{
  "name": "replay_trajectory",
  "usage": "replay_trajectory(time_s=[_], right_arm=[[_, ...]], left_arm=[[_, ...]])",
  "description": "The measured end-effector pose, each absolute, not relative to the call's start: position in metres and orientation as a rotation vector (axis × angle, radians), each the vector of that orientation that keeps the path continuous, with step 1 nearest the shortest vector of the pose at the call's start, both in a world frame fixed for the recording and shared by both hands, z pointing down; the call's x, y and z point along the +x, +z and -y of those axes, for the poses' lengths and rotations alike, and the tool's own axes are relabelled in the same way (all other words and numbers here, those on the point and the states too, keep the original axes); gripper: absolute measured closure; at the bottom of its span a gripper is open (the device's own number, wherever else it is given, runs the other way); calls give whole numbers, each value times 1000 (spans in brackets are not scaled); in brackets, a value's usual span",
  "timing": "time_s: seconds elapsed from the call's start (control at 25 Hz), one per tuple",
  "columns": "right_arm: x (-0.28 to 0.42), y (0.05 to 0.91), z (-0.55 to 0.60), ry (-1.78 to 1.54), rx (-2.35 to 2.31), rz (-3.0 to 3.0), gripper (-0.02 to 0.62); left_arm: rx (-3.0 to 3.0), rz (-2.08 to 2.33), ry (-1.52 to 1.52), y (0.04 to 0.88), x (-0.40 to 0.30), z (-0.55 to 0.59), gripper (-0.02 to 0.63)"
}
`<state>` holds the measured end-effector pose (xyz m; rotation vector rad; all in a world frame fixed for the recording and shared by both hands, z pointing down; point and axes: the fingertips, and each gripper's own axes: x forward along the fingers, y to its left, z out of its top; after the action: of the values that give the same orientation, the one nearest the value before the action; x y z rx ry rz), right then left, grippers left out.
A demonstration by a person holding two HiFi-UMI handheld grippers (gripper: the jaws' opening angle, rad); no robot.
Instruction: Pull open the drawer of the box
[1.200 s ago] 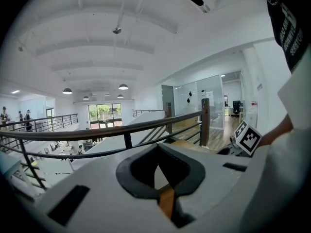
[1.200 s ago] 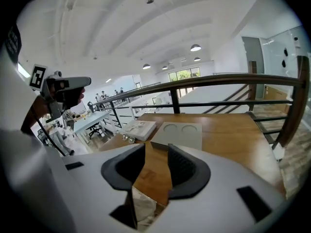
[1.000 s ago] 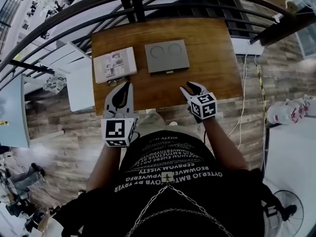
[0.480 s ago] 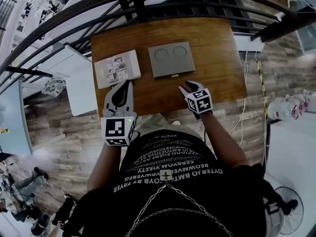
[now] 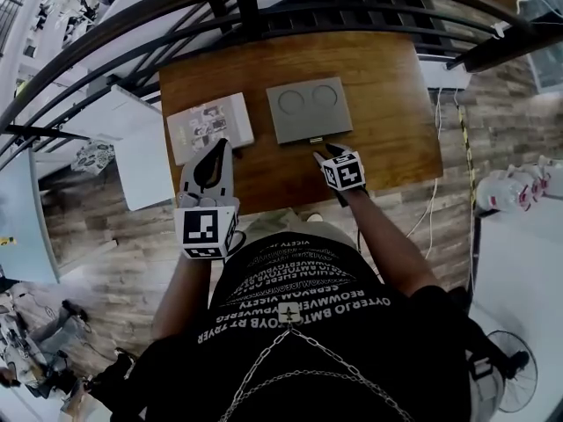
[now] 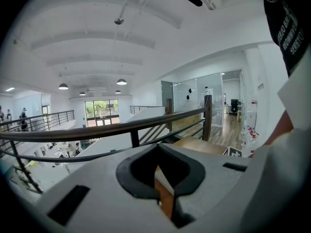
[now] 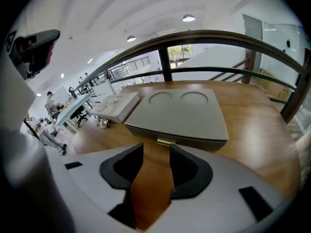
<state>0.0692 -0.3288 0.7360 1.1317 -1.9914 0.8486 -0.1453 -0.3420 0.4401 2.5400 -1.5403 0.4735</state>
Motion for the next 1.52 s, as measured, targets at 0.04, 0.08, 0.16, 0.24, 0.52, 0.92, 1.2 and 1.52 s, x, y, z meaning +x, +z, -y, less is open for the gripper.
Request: replay_trajectory(time_s=[0.04, 0.08, 0.16, 0.24, 0.52, 0.92, 1.2, 1.52], right_arm=[[69, 743, 331, 856, 1130, 1973, 423], [70, 751, 332, 866, 1131, 1953, 417], [73, 764, 335, 890, 1140, 1915, 408], [76, 774, 340, 909, 1155, 1885, 402], [70, 786, 359, 1032, 1205, 1852, 379], [68, 784, 360, 1039, 1242, 1838, 431], [71, 781, 349, 1029, 1196, 1842, 434], [74, 780, 327, 1004, 1181, 1850, 433]], left_arm=[[2535, 1541, 478, 442, -147, 344, 600], [2532, 1541, 479, 443, -149, 345, 600], [2530, 1541, 483, 444, -151, 346, 600], [2525, 1541, 496, 446, -153, 348, 600], [2511, 1531, 519, 452, -152, 348, 600], [2508, 1541, 532, 450, -144, 330, 600], [2492, 1568, 539, 447, -144, 312, 600], [2476, 1597, 513, 442, -137, 290, 600]])
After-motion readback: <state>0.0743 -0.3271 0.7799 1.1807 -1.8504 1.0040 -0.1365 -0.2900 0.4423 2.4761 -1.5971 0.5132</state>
